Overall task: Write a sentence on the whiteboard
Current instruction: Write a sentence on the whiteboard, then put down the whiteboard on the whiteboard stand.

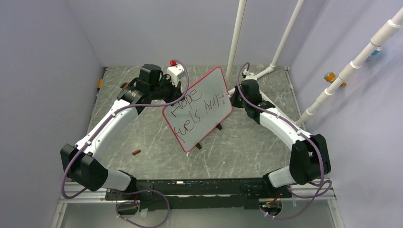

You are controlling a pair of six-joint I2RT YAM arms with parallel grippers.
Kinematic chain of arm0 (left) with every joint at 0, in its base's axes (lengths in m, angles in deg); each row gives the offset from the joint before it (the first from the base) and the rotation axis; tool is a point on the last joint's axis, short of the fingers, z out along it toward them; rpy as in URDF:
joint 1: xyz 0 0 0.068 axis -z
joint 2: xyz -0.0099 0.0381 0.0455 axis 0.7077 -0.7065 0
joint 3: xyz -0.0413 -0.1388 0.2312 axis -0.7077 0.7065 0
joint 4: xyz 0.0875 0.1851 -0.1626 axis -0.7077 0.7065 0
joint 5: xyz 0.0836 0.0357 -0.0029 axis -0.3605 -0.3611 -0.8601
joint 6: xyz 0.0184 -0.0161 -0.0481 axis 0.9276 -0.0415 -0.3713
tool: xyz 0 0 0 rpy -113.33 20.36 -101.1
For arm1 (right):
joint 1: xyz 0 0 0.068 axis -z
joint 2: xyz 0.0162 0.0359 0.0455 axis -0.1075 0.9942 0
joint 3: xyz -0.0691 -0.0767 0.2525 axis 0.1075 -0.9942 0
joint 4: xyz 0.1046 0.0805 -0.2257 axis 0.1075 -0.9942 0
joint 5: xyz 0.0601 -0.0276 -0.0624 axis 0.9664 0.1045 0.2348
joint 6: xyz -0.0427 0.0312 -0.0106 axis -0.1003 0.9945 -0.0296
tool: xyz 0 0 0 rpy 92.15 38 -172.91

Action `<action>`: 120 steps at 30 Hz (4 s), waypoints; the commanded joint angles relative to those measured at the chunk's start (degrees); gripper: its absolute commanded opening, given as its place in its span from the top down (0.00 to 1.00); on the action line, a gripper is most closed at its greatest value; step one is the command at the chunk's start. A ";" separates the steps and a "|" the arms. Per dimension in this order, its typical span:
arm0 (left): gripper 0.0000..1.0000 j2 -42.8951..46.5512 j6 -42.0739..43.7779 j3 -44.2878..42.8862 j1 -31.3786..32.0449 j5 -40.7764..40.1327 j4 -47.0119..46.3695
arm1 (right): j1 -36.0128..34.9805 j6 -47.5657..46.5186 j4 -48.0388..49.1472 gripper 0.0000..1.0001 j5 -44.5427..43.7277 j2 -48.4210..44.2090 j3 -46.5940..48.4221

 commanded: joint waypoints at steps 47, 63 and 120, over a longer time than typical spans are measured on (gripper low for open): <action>1.00 -2.16 6.29 -1.90 0.48 -3.84 8.63 | 0.14 2.73 -9.97 1.00 2.46 -22.77 -4.13; 1.00 -1.57 6.14 -2.28 0.52 -5.30 15.65 | 0.15 2.39 -9.44 1.00 3.11 -24.63 -6.09; 0.56 -2.08 3.60 -1.07 -0.70 -11.23 10.11 | 0.15 1.39 -7.65 1.00 3.67 -23.17 -7.48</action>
